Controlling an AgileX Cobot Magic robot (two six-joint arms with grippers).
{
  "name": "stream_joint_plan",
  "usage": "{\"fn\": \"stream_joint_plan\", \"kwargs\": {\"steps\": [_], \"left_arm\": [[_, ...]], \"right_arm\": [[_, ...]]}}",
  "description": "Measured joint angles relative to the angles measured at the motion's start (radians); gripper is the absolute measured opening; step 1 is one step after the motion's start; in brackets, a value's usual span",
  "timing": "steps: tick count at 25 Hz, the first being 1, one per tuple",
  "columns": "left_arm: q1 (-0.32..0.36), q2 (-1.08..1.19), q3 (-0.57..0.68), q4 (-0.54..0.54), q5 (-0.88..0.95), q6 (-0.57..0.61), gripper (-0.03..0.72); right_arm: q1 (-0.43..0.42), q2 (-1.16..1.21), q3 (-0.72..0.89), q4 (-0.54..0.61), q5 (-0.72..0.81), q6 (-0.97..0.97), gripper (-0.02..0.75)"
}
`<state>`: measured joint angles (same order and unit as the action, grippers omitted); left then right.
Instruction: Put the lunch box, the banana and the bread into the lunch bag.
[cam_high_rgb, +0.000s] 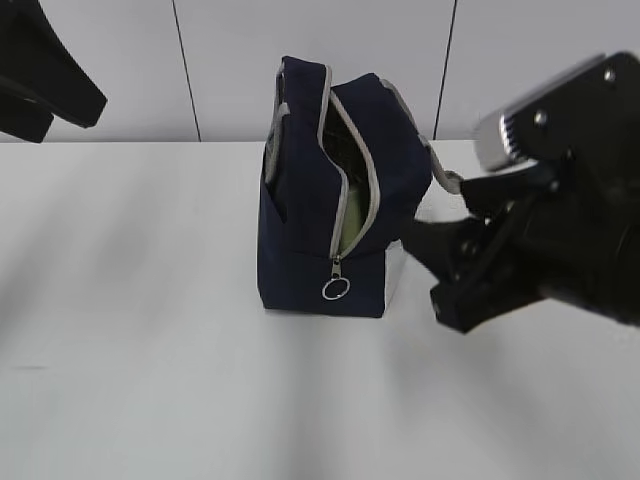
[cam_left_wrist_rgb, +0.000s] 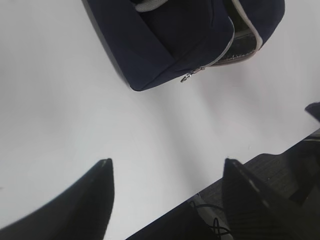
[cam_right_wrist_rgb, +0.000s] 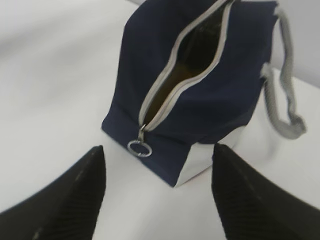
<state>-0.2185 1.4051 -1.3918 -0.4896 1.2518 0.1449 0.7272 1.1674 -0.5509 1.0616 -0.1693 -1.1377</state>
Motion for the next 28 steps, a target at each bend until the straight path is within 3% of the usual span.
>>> {"fn": "stream_joint_plan", "kwargs": {"steps": [3,9,11,16,21,25,28], "left_arm": [[0.000,0.000,0.000,0.000,0.000,0.000,0.487],[0.000,0.000,0.000,-0.002,0.000,0.000,0.487],[0.000,0.000,0.000,-0.002,0.000,0.000,0.487],[0.000,0.000,0.000,-0.002,0.000,0.000,0.487],[0.000,0.000,0.000,-0.002,0.000,0.000,0.487],[0.000,0.000,0.000,-0.002,0.000,0.000,0.487],[0.000,0.000,0.000,-0.002,0.000,0.000,0.487]], "right_arm": [[0.022,0.048,0.063,-0.198,-0.007,0.230,0.515],[0.023,0.181,0.131,-0.950,-0.174,1.031,0.514],[0.008,0.233,0.135,-1.099,-0.230,1.194,0.514],[-0.102,0.331,0.126,-1.350,-0.354,1.418,0.513],[-0.267,0.446,0.058,-1.735,-0.480,1.686,0.513],[-0.348,0.546,-0.001,-1.858,-0.558,1.740,0.513],[-0.364,0.613,-0.055,-1.907,-0.568,1.742,0.513]]}}
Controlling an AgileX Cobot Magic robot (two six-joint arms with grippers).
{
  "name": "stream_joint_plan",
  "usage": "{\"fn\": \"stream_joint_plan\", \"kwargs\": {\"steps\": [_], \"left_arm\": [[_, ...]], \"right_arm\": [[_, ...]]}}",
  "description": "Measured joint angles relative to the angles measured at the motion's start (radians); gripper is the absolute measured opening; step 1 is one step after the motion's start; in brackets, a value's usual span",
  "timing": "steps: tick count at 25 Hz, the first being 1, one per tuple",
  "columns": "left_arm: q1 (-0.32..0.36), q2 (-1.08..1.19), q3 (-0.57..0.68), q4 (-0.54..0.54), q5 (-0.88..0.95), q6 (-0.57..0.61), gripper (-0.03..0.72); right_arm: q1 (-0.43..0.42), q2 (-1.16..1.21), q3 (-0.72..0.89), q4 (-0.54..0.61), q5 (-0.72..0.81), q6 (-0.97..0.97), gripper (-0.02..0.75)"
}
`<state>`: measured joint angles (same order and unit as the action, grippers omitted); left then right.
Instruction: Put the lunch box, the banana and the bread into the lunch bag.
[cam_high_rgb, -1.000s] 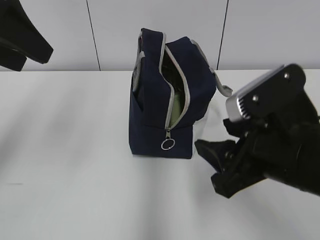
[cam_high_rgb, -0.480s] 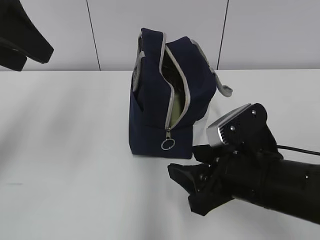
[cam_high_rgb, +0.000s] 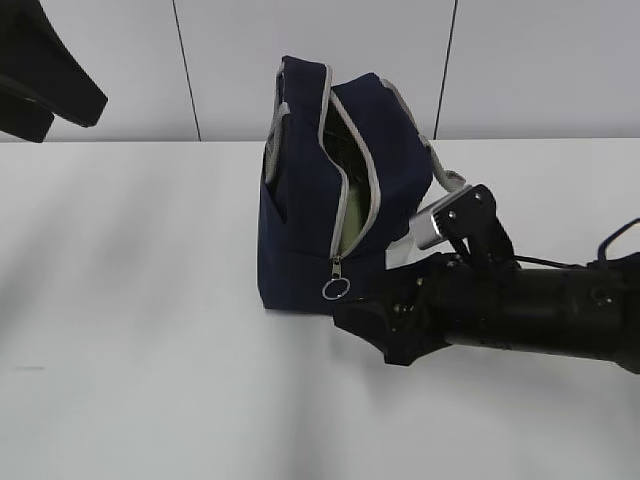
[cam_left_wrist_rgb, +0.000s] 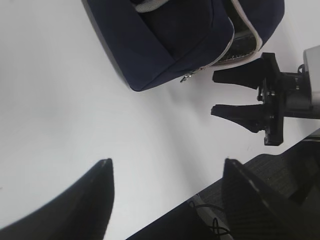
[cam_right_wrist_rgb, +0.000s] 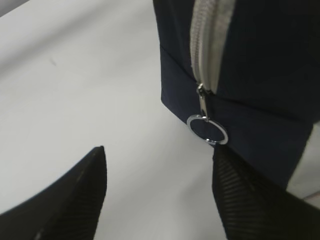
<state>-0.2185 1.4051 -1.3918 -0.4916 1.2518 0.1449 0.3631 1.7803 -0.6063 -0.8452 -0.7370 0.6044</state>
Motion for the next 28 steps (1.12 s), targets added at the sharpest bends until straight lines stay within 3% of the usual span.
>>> {"fn": "stream_joint_plan", "kwargs": {"steps": [7,12,28], "left_arm": [[0.000,0.000,0.000,0.000,0.000,0.000,0.487],[0.000,0.000,0.000,0.000,0.000,0.000,0.487],[0.000,0.000,0.000,0.005,0.000,0.000,0.487]], "right_arm": [[-0.002,0.127,-0.105,-0.021,-0.007,-0.055,0.513],[-0.002,0.167,-0.113,0.040,-0.009,-0.167,0.513],[-0.002,0.268,-0.119,0.087,-0.193,-0.295,0.465]]}}
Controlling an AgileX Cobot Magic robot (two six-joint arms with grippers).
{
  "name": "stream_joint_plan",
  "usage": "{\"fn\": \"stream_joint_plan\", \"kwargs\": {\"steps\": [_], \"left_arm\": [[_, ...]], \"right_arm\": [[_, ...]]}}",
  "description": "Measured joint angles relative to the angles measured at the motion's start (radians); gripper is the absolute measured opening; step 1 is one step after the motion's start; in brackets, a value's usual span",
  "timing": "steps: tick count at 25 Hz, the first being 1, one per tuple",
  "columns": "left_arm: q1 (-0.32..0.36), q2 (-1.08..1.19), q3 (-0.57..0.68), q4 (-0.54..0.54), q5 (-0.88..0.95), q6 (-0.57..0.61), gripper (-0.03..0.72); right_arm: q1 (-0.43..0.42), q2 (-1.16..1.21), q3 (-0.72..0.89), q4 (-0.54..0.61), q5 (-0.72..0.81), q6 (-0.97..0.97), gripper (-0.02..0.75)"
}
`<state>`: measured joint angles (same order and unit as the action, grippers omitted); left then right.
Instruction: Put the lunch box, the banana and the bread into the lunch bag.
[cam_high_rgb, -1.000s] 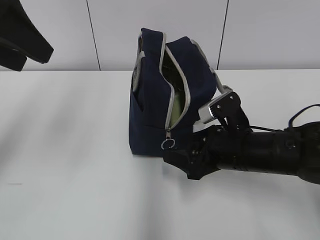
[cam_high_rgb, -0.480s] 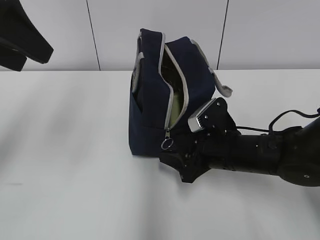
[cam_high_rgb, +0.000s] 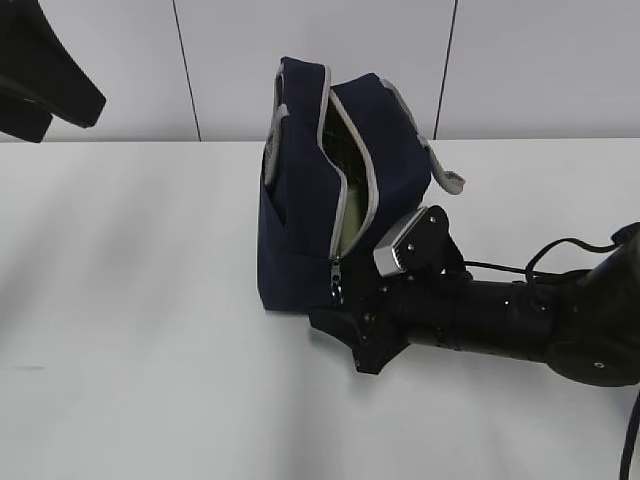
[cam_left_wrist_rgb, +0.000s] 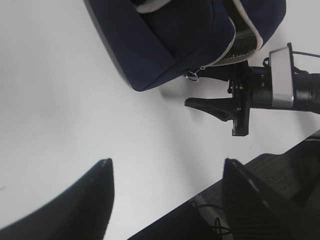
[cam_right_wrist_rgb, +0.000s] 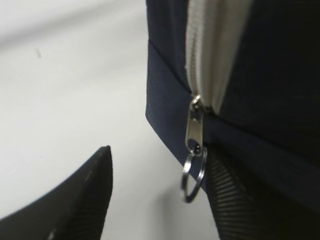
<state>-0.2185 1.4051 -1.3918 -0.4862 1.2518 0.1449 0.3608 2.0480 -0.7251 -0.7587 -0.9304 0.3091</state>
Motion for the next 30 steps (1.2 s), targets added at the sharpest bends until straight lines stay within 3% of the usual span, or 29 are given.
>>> {"fn": "stream_joint_plan", "kwargs": {"steps": [5,13,30], "left_arm": [[0.000,0.000,0.000,0.005,0.000,0.000,0.487],[0.000,0.000,0.000,0.007,0.000,0.000,0.487],[0.000,0.000,0.000,0.009,0.000,0.000,0.487]], "right_arm": [[0.000,0.009,0.000,0.019,-0.008,-0.004,0.435],[0.000,0.009,0.000,0.069,0.008,-0.007,0.211],[0.000,-0.039,0.000,0.076,0.091,-0.008,0.188]]}}
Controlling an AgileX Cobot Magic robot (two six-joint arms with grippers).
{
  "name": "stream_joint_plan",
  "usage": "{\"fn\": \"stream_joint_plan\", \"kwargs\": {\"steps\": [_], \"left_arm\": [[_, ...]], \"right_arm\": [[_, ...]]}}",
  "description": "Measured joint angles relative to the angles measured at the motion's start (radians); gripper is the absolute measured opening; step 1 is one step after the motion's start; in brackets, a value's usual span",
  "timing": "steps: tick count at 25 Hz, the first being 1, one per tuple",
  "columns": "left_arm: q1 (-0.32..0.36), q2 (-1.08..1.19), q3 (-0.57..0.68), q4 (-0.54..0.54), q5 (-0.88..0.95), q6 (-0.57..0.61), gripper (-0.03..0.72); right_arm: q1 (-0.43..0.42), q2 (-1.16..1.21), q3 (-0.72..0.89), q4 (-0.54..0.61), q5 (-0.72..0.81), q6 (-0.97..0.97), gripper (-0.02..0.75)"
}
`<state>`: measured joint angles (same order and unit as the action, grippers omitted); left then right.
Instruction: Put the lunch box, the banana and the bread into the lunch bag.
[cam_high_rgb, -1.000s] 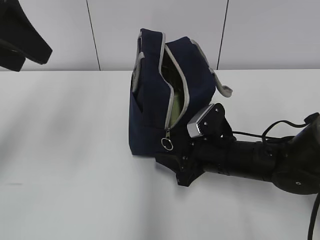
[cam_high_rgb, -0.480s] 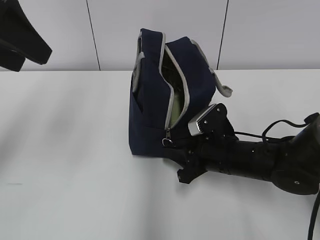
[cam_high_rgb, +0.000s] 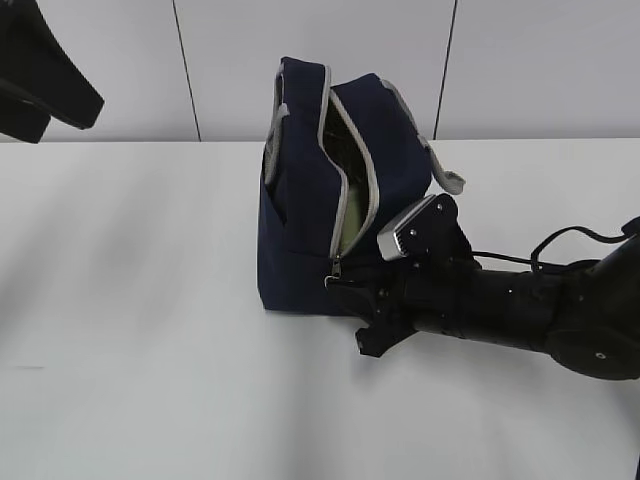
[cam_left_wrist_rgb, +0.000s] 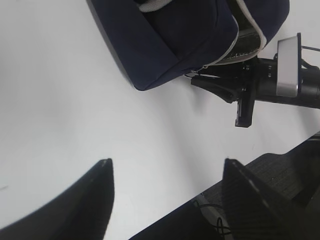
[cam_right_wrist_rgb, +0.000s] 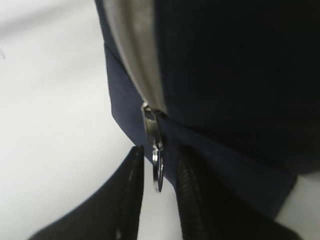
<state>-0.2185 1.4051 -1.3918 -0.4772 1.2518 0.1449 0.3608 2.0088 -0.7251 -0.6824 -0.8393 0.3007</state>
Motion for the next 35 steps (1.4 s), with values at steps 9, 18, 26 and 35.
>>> {"fn": "stream_joint_plan", "kwargs": {"steps": [9,18,26,35], "left_arm": [[0.000,0.000,0.000,0.000,0.000,0.000,0.487],[0.000,0.000,0.000,0.000,0.000,0.000,0.487],[0.000,0.000,0.000,0.000,0.000,0.000,0.487],[0.000,0.000,0.000,0.000,0.000,0.000,0.487]], "right_arm": [[0.000,-0.006,0.000,0.000,0.021,-0.005,0.127],[0.000,-0.025,0.000,0.000,0.040,-0.016,0.006],[0.000,-0.042,0.018,-0.039,0.056,-0.017,0.006],[0.000,-0.045,0.069,-0.040,-0.021,-0.017,0.006]]}}
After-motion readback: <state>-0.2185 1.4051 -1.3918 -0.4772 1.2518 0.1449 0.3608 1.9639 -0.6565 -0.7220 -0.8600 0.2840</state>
